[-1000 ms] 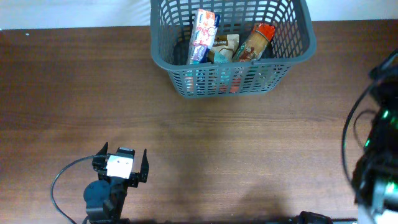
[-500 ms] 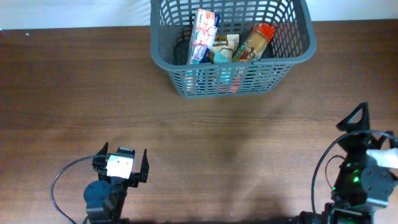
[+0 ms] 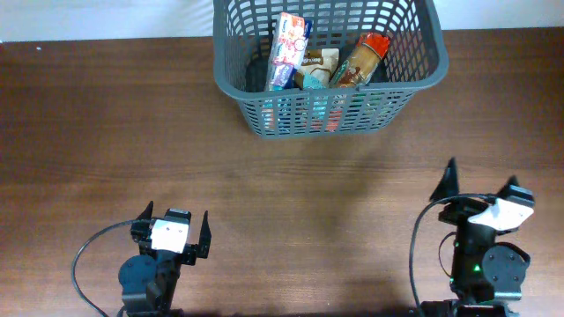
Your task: Pack container
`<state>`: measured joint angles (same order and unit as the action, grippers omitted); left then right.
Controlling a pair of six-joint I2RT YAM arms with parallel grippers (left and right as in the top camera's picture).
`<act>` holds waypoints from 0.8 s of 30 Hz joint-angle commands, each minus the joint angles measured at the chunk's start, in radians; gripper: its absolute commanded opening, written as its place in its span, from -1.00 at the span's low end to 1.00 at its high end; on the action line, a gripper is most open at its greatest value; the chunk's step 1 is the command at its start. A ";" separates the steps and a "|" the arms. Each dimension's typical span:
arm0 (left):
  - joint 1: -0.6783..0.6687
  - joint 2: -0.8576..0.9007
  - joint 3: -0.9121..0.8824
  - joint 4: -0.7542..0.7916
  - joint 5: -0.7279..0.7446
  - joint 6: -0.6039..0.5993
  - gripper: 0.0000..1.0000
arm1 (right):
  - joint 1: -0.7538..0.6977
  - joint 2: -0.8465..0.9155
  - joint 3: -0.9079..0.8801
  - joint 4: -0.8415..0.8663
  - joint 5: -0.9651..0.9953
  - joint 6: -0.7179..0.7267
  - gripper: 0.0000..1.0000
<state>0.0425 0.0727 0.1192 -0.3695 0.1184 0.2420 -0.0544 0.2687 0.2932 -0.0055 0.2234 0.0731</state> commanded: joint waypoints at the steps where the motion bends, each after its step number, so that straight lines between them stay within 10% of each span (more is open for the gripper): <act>1: 0.006 -0.008 -0.008 0.002 -0.008 -0.010 0.99 | 0.042 -0.024 -0.041 0.004 -0.011 -0.073 0.98; 24: 0.006 -0.008 -0.008 0.002 -0.008 -0.010 0.98 | 0.061 -0.266 -0.288 -0.008 -0.097 -0.073 0.98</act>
<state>0.0425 0.0727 0.1192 -0.3695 0.1184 0.2420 -0.0044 0.0158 0.0128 0.0093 0.1474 0.0021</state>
